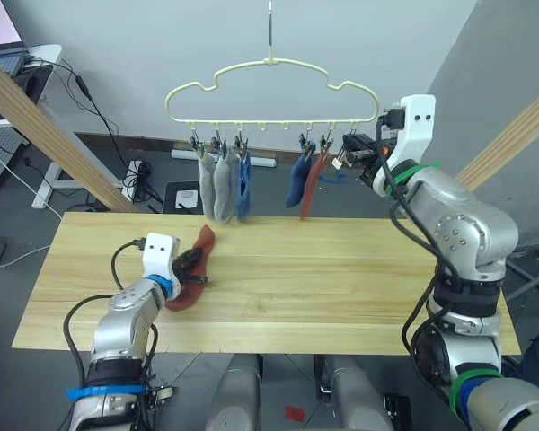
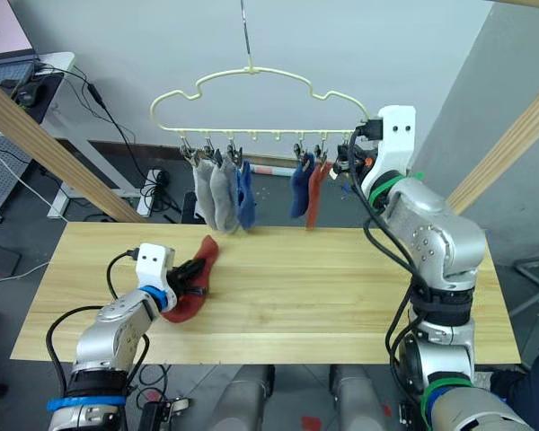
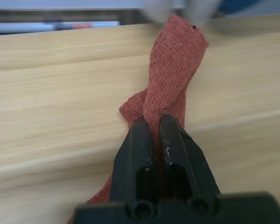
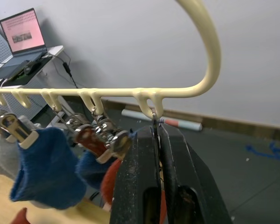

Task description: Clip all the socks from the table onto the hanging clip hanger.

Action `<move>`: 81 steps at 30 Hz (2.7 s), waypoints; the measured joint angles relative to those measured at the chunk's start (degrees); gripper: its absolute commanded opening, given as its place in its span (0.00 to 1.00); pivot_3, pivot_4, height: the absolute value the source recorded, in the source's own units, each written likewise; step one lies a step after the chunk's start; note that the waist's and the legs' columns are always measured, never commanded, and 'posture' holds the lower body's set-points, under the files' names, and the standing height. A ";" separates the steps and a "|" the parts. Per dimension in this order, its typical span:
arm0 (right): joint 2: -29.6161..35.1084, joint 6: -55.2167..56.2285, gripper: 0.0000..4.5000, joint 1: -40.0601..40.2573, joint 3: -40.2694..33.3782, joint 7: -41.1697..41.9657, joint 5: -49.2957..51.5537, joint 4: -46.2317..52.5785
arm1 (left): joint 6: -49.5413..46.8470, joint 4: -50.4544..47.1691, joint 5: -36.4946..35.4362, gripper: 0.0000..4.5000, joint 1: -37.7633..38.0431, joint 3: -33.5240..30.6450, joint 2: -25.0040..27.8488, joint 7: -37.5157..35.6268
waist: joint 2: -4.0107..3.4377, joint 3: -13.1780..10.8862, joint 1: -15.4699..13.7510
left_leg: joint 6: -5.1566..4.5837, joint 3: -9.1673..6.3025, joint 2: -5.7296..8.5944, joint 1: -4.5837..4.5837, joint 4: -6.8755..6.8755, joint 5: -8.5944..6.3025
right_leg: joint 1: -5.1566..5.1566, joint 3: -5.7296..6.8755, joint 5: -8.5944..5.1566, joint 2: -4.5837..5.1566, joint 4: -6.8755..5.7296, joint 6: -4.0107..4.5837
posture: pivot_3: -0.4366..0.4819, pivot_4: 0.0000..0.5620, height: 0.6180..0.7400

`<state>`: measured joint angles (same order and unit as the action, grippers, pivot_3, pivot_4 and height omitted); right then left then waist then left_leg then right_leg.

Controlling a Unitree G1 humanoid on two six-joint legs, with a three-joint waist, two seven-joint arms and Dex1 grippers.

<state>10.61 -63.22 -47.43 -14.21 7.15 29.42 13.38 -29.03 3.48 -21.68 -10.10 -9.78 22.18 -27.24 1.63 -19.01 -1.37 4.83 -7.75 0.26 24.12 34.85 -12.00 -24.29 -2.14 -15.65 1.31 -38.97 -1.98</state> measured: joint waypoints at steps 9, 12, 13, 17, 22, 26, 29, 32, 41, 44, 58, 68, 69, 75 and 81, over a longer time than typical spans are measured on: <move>-2.71 -17.39 0.00 -8.82 -14.81 -4.89 9.57 -4.92 | -18.77 -22.25 -17.16 0.01 -2.68 7.27 -8.82 -0.84 | -0.07 -0.07 0.04 | -0.12 0.11 0.09 0.22 0.06 0.06 | -0.01 0.14 0.00 0.00 0.03 0.00 | 0.61 0.65 1.00; -4.40 -21.07 0.00 -10.21 -18.00 -6.21 10.78 -4.86 | -21.85 -22.90 -19.85 0.01 -5.58 8.31 -13.85 2.16 | -0.07 -0.07 0.29 | -0.14 0.20 0.10 0.21 0.04 0.05 | -0.03 0.16 0.00 -0.04 0.03 0.00 | 0.61 0.66 1.00; -5.35 -22.35 0.00 -10.45 -19.15 -6.66 11.14 -4.70 | -22.83 -22.69 -20.97 0.01 -6.52 8.24 -15.57 3.40 | -0.07 -0.07 0.33 | -0.15 0.20 0.10 0.21 0.05 0.04 | -0.04 0.17 0.00 -0.04 0.02 0.00 | 0.60 0.66 1.00; -7.98 -26.55 0.00 -11.39 -22.34 -8.06 12.19 -4.34 | -25.54 -21.89 -25.35 0.01 -9.13 7.73 -20.71 7.12 | -0.06 -0.07 0.44 | -0.18 0.28 0.11 0.23 0.05 0.03 | -0.06 0.18 0.00 -0.03 0.03 0.00 | 0.60 0.65 1.00; -8.84 -28.73 0.00 -12.17 -25.07 -8.86 12.54 -3.34 | -27.26 -19.26 -30.15 0.01 -11.02 3.16 -24.00 12.46 | -0.06 -0.08 0.45 | -0.19 0.32 0.16 0.23 0.05 0.02 | -0.07 0.20 0.00 -0.04 0.03 -0.01 | 0.60 0.65 1.00; -8.92 -28.83 0.00 -12.20 -25.09 -9.23 12.80 -3.35 | -28.11 -18.97 -31.38 0.01 -12.13 2.67 -24.06 14.17 | -0.06 -0.08 0.45 | -0.18 0.33 0.16 0.23 0.05 0.02 | -0.08 0.20 0.00 -0.04 0.04 -0.01 | 0.60 0.66 1.00; -8.80 -28.83 0.00 -12.23 -25.07 -9.27 12.91 -3.35 | -28.04 -18.85 -31.64 0.01 -12.68 2.56 -23.82 14.67 | -0.06 -0.08 0.44 | -0.18 0.34 0.16 0.23 0.05 0.02 | -0.08 0.20 0.00 -0.05 0.05 -0.01 | 0.60 0.66 1.00; -8.75 -28.83 0.00 -12.22 -25.05 -9.32 13.38 -3.36 | -27.98 -18.40 -32.11 0.01 -13.13 2.40 -23.92 15.43 | -0.06 -0.09 0.44 | -0.18 0.35 0.16 0.23 0.05 0.02 | -0.09 0.19 -0.01 -0.05 0.05 -0.01 | 0.60 0.66 1.00; -8.91 -28.83 0.00 -12.17 -25.04 -10.74 16.00 -3.35 | -28.03 -15.65 -32.47 0.01 -15.13 2.04 -23.27 15.38 | -0.07 -0.10 0.53 | -0.18 0.42 0.15 0.24 0.02 0.02 | -0.13 0.17 -0.01 -0.07 0.06 -0.02 | 0.59 0.65 1.00; -9.09 -28.83 0.00 -11.88 -24.98 -11.41 17.16 -3.33 | -27.97 -14.59 -32.41 0.01 -15.99 2.07 -22.84 15.28 | -0.07 -0.10 0.64 | -0.18 0.45 0.15 0.24 0.02 0.02 | -0.14 0.14 -0.01 -0.07 0.06 -0.02 | 0.59 0.65 1.00; -6.42 -28.80 0.18 -8.45 -19.39 -11.03 20.13 0.25 | -27.46 -13.89 -32.52 0.00 -20.15 2.02 -23.46 15.84 | -0.06 -0.11 1.02 | -0.18 0.72 0.14 0.31 0.02 0.02 | -0.17 0.16 -0.02 -0.07 0.11 -0.03 | 0.59 0.64 1.00; -6.41 -28.83 0.98 -7.98 -20.69 -10.82 20.16 0.31 | -27.97 -16.38 -33.82 0.00 -17.78 2.78 -23.27 16.54 | -0.04 -0.13 1.42 | -0.18 0.78 0.11 0.48 0.03 0.02 | -0.39 0.11 -0.01 -0.07 0.07 -0.03 | 0.59 0.65 1.00; -6.21 -28.83 0.99 -7.99 -20.95 -10.65 20.16 0.31 | -27.70 -16.43 -33.42 0.00 -17.77 3.43 -22.99 16.38 | -0.04 -0.13 1.41 | -0.18 0.78 0.11 0.49 0.03 0.02 | -0.40 0.11 -0.01 -0.07 0.07 -0.03 | 0.58 0.65 1.00; -4.38 -28.83 1.00 -5.12 -25.54 -10.56 22.03 4.12 | -23.66 -16.56 -28.47 0.24 -17.15 7.98 -20.34 12.71 | -0.04 -0.13 1.36 | -0.19 1.03 0.06 0.59 0.02 0.02 | -0.45 0.14 -0.01 -0.07 0.11 -0.03 | 0.56 0.65 1.00; -1.93 -28.66 1.00 5.38 -25.59 -9.52 24.39 13.06 | -22.20 -16.38 -24.35 0.65 -14.00 11.61 -16.38 9.36 | -0.04 -0.13 1.55 | -0.24 1.42 0.01 0.65 0.02 -0.01 | -0.68 -0.10 -0.02 -0.07 0.06 -0.04 | 0.55 0.65 1.00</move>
<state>8.67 -91.89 -42.05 -39.80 -2.37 53.82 26.44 -51.24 -12.89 -46.02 -24.10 1.83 5.80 -17.88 1.59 -19.14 0.18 4.59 -6.33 0.27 24.78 34.87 -12.01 -24.97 -2.25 -15.67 1.24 -38.92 -2.02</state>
